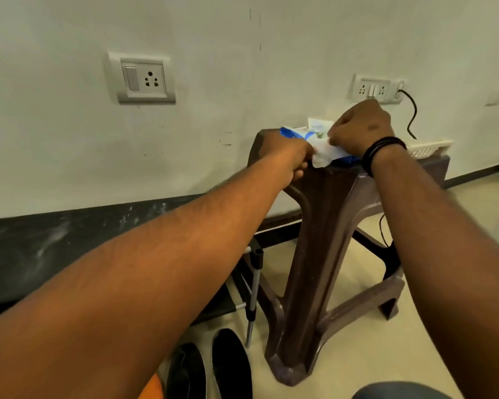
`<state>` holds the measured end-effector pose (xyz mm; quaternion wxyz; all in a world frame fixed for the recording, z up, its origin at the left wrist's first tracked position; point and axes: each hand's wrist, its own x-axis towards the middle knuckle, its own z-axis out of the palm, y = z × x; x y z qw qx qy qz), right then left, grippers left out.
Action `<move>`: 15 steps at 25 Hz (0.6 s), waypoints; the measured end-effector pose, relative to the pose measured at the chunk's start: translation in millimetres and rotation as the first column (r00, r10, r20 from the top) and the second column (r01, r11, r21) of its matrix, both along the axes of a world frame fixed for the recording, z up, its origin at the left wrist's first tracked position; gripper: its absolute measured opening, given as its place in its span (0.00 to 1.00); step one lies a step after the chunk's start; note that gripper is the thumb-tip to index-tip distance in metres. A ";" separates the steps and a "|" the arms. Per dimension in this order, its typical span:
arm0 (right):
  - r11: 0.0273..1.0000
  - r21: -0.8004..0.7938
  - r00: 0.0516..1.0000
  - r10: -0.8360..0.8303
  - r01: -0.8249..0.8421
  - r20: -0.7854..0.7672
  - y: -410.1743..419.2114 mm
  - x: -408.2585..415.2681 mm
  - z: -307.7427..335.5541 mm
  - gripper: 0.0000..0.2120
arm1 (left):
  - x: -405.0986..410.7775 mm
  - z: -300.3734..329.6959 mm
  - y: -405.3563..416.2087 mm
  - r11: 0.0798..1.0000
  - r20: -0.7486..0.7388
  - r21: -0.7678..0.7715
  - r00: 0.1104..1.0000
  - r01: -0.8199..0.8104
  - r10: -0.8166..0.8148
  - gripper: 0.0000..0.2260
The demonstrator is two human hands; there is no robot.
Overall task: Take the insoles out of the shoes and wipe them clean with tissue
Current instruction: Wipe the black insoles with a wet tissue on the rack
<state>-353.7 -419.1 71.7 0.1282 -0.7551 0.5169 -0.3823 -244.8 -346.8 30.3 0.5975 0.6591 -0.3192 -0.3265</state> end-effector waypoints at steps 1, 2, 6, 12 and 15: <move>1.000 -0.013 0.999 -0.009 0.010 0.042 0.4 -2.0 1.4 0.08 | 1.5 1.8 0.9 1.000 -0.006 0.005 1.000 0.002 -0.002 0.07; 1.000 -0.018 0.997 -0.004 0.005 0.076 1.3 -4.3 3.8 0.07 | 2.8 4.2 2.5 1.000 -0.005 0.001 1.000 -0.004 0.004 0.08; 0.989 0.001 0.957 0.141 -0.146 0.253 16.6 -12.5 15.6 0.06 | 2.9 22.2 17.6 0.995 -0.071 -0.093 0.997 0.034 -0.041 0.10; 0.954 -0.044 0.828 0.281 -0.298 0.485 67.5 -8.6 47.3 0.07 | 2.5 62.3 56.4 0.925 -0.300 -0.357 0.922 0.128 -0.244 0.07; 0.920 0.027 0.737 0.295 -0.390 0.608 98.4 -1.0 55.6 0.01 | 7.4 80.3 84.7 0.900 -0.285 -0.425 0.929 0.097 -0.234 0.10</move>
